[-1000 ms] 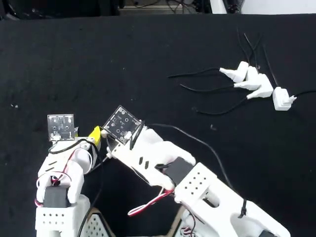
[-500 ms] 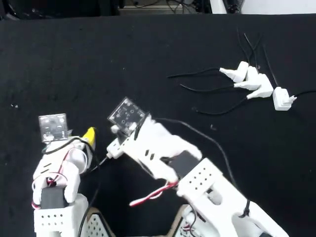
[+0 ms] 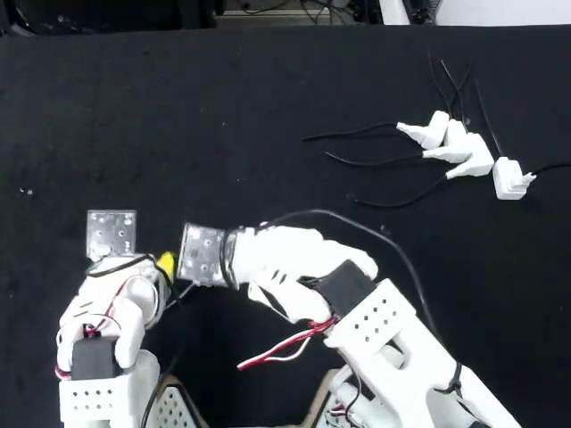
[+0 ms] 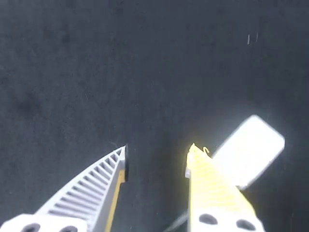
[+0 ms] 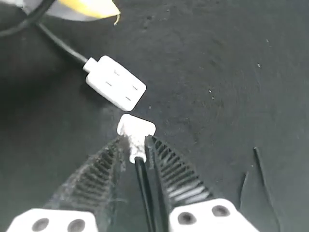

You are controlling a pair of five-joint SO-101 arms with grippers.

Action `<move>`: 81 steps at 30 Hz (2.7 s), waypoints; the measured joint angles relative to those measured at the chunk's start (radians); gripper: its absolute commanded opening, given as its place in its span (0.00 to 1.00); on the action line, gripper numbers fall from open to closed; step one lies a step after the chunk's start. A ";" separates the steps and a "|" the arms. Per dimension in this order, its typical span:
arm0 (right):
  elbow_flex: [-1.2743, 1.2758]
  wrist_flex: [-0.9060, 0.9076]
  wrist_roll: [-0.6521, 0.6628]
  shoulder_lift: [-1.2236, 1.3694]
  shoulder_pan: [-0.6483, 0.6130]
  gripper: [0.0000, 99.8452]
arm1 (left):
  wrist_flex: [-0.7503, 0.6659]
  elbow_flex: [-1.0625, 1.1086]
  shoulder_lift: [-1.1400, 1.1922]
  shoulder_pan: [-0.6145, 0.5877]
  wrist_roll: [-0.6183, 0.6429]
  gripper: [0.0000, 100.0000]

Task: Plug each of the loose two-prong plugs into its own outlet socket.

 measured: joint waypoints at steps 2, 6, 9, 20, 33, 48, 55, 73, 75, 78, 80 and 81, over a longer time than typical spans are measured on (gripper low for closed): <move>0.000 0.000 0.035 0.018 0.000 0.01 | 0.014 0.000 0.005 0.002 -0.029 0.21; -0.064 0.000 0.077 0.104 -0.002 0.01 | 0.000 -0.002 0.110 0.023 -0.049 0.21; -0.157 0.012 0.084 0.198 0.018 0.01 | -0.044 -0.005 0.242 0.086 -0.051 0.21; -0.319 0.135 0.100 0.318 0.034 0.01 | -0.198 -0.100 0.710 0.160 -0.051 0.21; -0.224 0.081 0.221 0.325 -0.002 0.01 | -0.414 -0.100 0.755 -0.044 -0.020 0.21; -0.158 -0.025 0.236 0.325 -0.009 0.01 | -0.256 -0.150 0.756 -0.032 -0.041 0.21; -0.158 -0.025 0.236 0.370 -0.008 0.01 | -0.252 -0.150 0.756 0.037 -0.061 0.21; -0.158 -0.025 0.238 0.407 -0.008 0.01 | -0.351 -0.103 0.807 0.006 -0.061 0.25; -0.158 -0.025 0.238 0.407 -0.008 0.01 | -0.351 -0.124 0.865 0.002 -0.061 0.25; -0.158 -0.025 0.238 0.407 -0.008 0.01 | -0.351 -0.193 0.990 -0.020 -0.061 0.25; -0.158 -0.023 0.238 0.407 -0.008 0.01 | -0.351 -0.244 1.082 -0.034 -0.060 0.25; -0.158 -0.023 0.238 0.407 -0.008 0.01 | -0.351 -0.270 1.123 -0.040 -0.060 0.25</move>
